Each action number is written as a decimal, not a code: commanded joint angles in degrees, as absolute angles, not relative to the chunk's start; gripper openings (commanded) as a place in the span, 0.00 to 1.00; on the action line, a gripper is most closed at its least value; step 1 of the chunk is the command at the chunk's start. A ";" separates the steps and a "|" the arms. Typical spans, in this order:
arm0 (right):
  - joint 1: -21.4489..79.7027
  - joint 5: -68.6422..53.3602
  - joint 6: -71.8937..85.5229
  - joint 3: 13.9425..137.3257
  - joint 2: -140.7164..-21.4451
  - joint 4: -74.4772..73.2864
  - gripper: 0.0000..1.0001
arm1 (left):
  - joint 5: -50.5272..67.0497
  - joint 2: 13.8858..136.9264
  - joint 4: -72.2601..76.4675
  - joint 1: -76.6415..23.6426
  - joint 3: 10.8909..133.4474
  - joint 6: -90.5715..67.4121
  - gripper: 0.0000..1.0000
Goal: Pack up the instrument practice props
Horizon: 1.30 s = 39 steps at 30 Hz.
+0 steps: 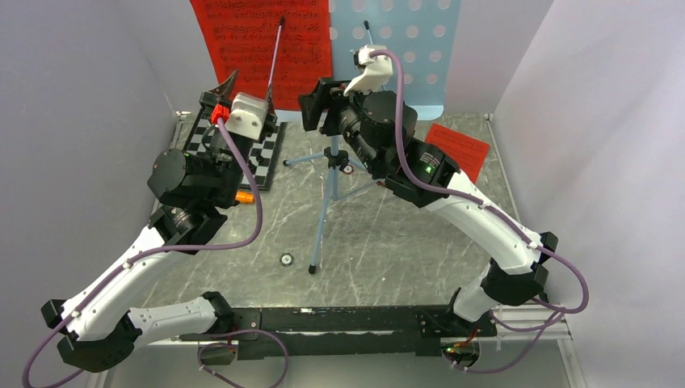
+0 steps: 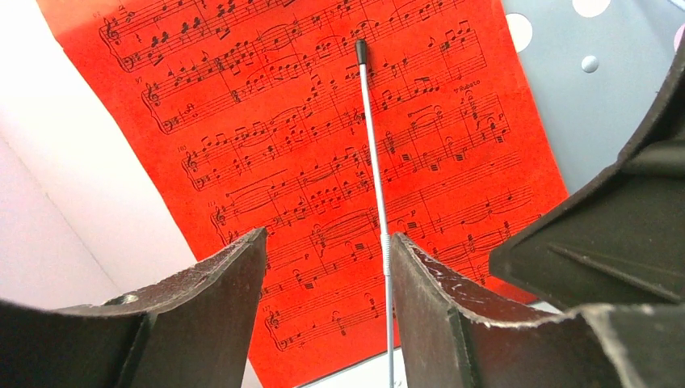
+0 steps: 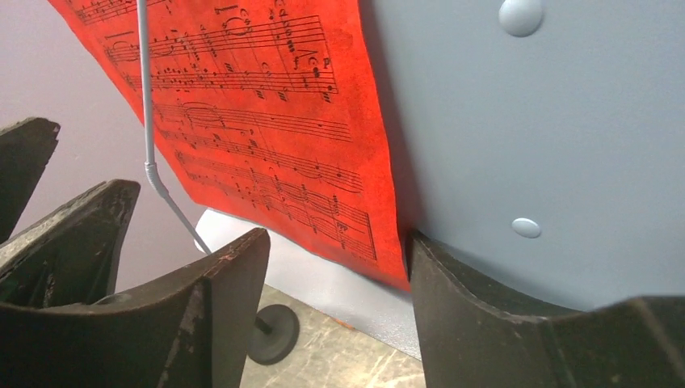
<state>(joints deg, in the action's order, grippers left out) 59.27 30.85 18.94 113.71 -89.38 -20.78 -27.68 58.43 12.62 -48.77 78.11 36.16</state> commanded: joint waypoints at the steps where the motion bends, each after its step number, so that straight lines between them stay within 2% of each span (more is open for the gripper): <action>1: 57.21 30.11 19.72 113.00 -87.96 -19.31 0.62 | -26.64 57.58 14.42 -48.47 78.18 35.29 0.62; 8: 57.13 29.18 19.26 113.34 -88.36 -18.08 0.31 | -26.37 57.58 14.80 -48.44 78.09 35.08 0.63; 13: 57.13 28.86 19.40 113.00 -88.29 -17.95 0.03 | -26.02 57.78 15.62 -48.48 78.20 34.91 0.65; 14: 57.13 28.85 19.46 112.76 -88.13 -17.87 0.00 | -26.02 57.89 15.64 -48.43 78.36 34.84 0.66; 34: 57.13 26.83 19.60 112.58 -87.76 -18.28 0.00 | -19.86 62.89 10.73 -44.55 86.72 28.21 0.65; 39: 57.13 26.31 19.77 113.02 -87.76 -18.45 0.00 | -17.37 64.10 8.45 -42.93 88.02 25.12 0.67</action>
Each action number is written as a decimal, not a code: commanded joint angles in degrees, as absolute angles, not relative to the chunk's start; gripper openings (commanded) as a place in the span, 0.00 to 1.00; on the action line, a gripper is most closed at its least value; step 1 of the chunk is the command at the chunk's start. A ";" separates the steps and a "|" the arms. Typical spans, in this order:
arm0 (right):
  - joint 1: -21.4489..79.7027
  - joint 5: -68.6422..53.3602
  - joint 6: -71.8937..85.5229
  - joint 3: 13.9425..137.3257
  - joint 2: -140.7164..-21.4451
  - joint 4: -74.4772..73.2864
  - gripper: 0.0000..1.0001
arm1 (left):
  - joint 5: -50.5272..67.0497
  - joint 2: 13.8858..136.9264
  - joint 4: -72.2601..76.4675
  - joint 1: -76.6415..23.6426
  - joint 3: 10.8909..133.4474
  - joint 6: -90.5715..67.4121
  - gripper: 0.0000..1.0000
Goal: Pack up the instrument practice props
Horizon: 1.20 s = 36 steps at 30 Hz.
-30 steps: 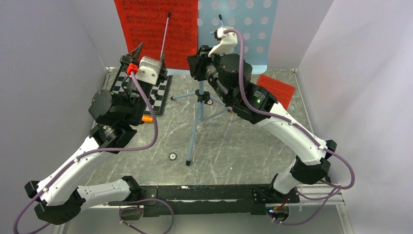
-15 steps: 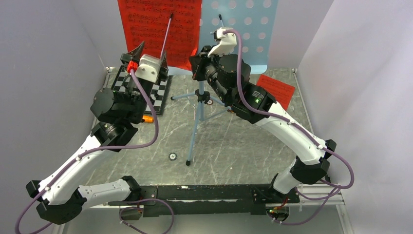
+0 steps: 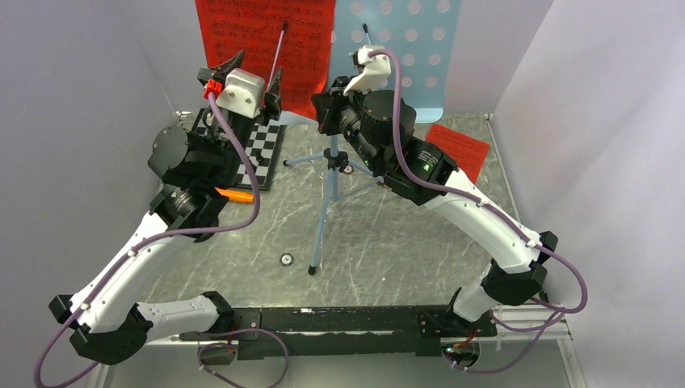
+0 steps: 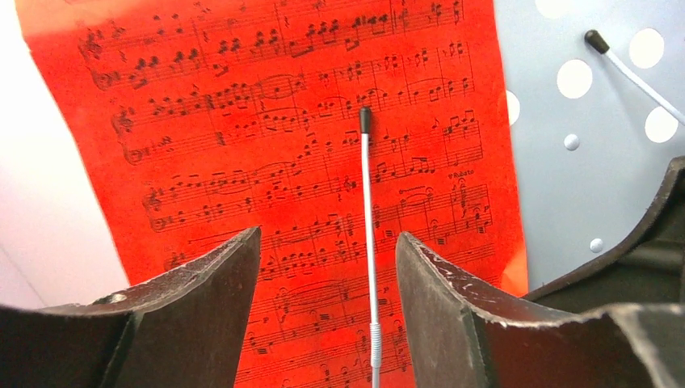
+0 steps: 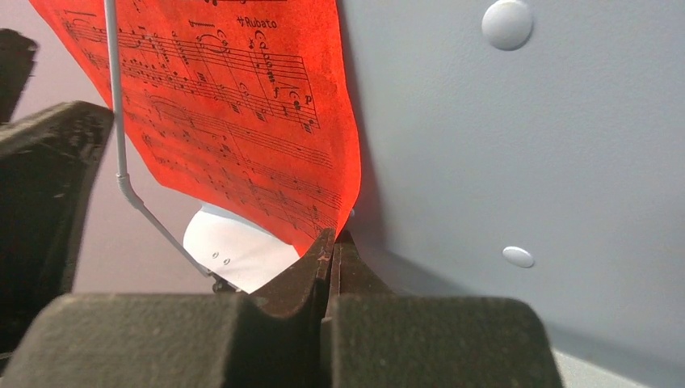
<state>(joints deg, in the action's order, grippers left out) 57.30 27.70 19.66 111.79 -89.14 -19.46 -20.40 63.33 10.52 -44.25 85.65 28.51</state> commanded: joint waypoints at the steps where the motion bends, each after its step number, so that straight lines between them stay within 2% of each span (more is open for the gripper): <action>1: 57.15 26.24 19.77 113.03 -87.69 -18.46 0.00 | -16.84 64.22 8.10 -42.57 88.18 24.57 0.68; 7: 57.14 25.78 19.73 112.73 -87.39 -18.51 0.00 | -16.07 65.61 7.10 -41.70 89.25 23.89 0.65; 11: 57.17 25.75 19.52 112.60 -87.12 -18.45 0.00 | -15.36 66.09 6.65 -41.49 89.60 23.65 0.56; 19: 57.13 26.10 19.05 111.32 -86.10 -17.93 0.00 | -14.86 65.52 8.09 -41.31 88.65 23.30 0.12; 23: 57.17 26.15 19.03 111.13 -85.63 -18.01 0.00 | -13.90 64.41 9.68 -41.34 87.18 23.27 0.02; 36: 57.13 27.05 18.81 109.74 -83.52 -17.87 0.00 | -9.81 57.72 16.61 -41.36 79.88 24.50 0.00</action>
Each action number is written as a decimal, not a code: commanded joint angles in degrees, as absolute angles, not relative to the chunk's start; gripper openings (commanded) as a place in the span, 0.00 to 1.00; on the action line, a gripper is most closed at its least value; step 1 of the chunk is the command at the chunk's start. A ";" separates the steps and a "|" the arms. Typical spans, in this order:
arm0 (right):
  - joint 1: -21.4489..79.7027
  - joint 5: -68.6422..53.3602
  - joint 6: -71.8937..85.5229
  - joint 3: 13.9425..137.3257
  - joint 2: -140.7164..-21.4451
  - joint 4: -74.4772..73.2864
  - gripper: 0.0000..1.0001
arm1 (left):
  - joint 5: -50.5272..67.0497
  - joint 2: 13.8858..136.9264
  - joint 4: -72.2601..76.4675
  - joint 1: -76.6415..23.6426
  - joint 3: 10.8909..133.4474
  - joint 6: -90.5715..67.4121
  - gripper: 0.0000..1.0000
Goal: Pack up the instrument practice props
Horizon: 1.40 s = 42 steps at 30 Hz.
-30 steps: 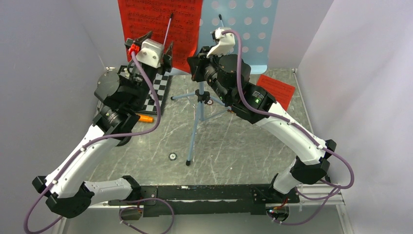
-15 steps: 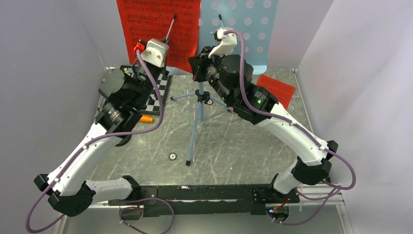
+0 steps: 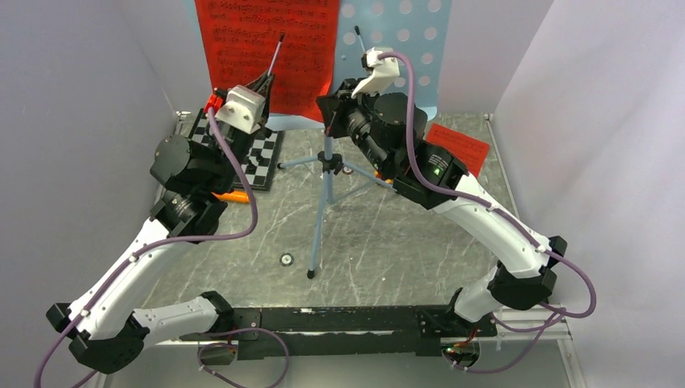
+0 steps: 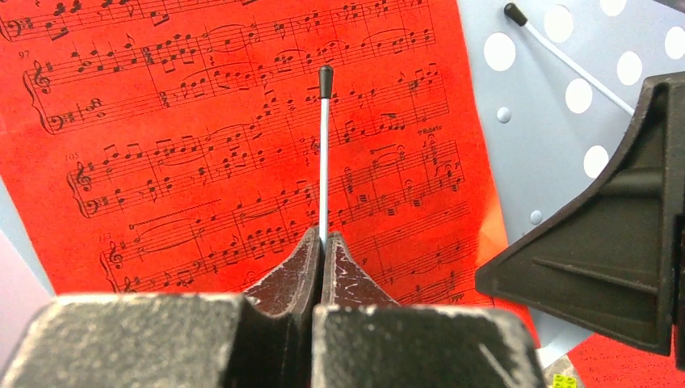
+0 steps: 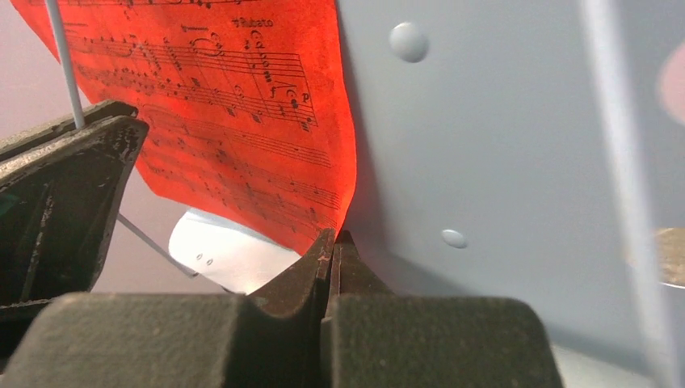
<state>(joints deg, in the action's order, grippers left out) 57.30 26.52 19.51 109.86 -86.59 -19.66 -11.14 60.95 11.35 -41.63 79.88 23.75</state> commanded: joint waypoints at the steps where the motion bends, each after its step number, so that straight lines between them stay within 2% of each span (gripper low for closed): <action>1: 57.15 26.80 18.81 109.69 -82.85 -17.97 0.00 | -10.03 57.52 16.61 -41.37 79.67 24.64 0.00; 11: 57.13 23.32 16.42 107.30 -75.56 -17.31 0.00 | -10.50 57.03 17.13 -41.32 78.67 25.49 0.00; 23: 57.13 21.12 10.20 109.00 -68.08 -24.46 0.00 | -10.70 57.09 17.89 -41.34 78.35 25.38 0.00; 35: 57.13 3.25 2.67 98.99 -54.72 -26.58 0.00 | -13.06 59.39 19.79 -41.35 77.94 26.65 0.00; 38: 57.13 -3.37 0.86 96.95 -53.12 -27.98 0.00 | -13.83 59.85 20.42 -41.37 77.87 26.37 0.16; 42: 57.17 -8.73 -2.09 94.91 -52.55 -31.93 0.00 | -14.39 59.59 20.93 -41.39 77.21 26.11 0.56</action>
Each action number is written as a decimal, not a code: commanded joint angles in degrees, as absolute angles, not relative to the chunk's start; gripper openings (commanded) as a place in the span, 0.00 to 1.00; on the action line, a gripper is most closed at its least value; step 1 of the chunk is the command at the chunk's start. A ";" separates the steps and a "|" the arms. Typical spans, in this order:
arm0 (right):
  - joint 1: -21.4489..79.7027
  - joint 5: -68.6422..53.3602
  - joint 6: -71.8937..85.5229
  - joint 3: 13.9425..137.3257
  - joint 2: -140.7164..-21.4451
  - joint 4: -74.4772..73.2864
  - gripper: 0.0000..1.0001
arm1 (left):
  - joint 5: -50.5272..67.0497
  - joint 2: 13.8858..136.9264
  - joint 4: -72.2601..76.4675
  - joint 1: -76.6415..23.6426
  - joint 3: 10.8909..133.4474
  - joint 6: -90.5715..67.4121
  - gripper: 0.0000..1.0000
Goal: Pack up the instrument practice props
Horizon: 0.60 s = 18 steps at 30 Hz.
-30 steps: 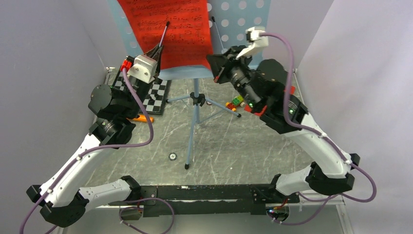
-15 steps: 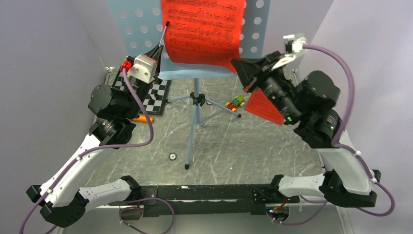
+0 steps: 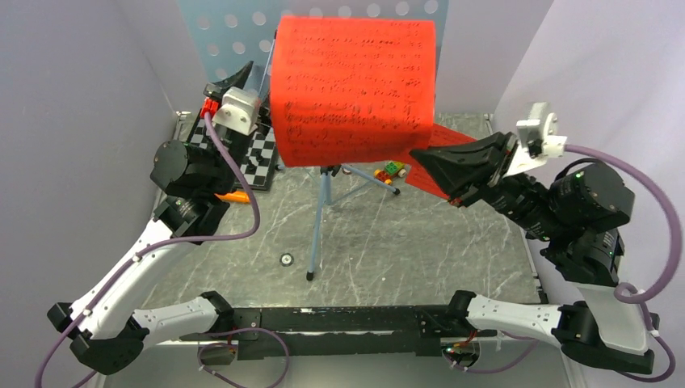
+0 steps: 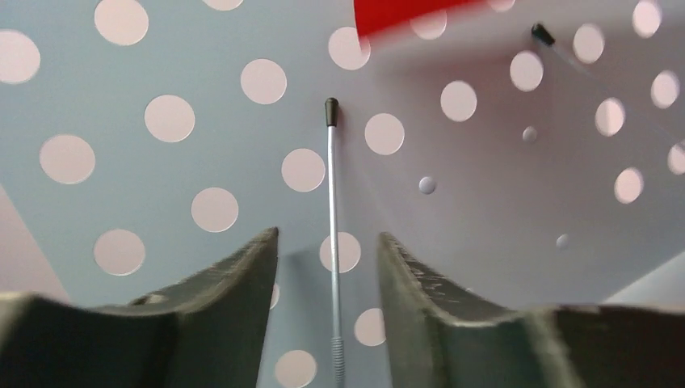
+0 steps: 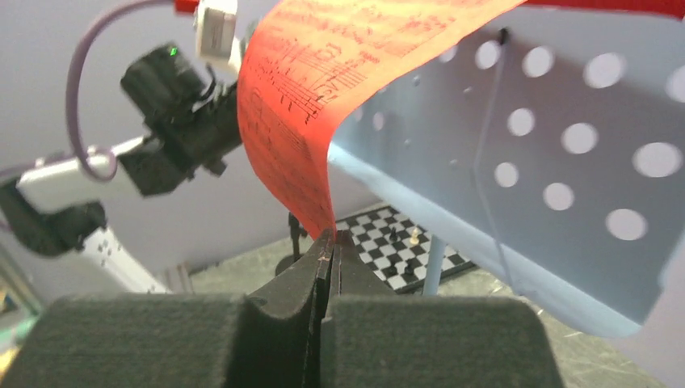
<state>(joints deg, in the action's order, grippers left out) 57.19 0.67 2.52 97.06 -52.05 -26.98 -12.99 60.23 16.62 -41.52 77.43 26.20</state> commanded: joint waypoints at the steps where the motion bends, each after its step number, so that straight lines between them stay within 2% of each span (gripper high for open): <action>1: 57.13 -11.12 -3.32 93.67 -52.27 -32.65 0.00 | -14.42 59.34 20.85 -41.34 77.12 25.97 0.63; 3: 57.14 -17.47 -5.09 90.93 -51.53 -34.03 0.00 | -14.33 58.43 20.17 -41.33 76.97 25.26 0.73; 7: 57.14 -23.43 -8.30 84.59 -51.63 -39.98 0.00 | -14.36 54.04 19.13 -41.43 74.94 23.14 0.83; 10: 57.13 -19.50 -9.03 77.76 -51.48 -42.51 0.00 | -14.71 49.73 18.27 -41.41 71.93 22.07 0.85; 18: 57.13 -3.38 -2.71 62.28 -45.85 -38.09 0.00 | -20.85 38.77 16.76 -41.35 62.94 20.81 0.94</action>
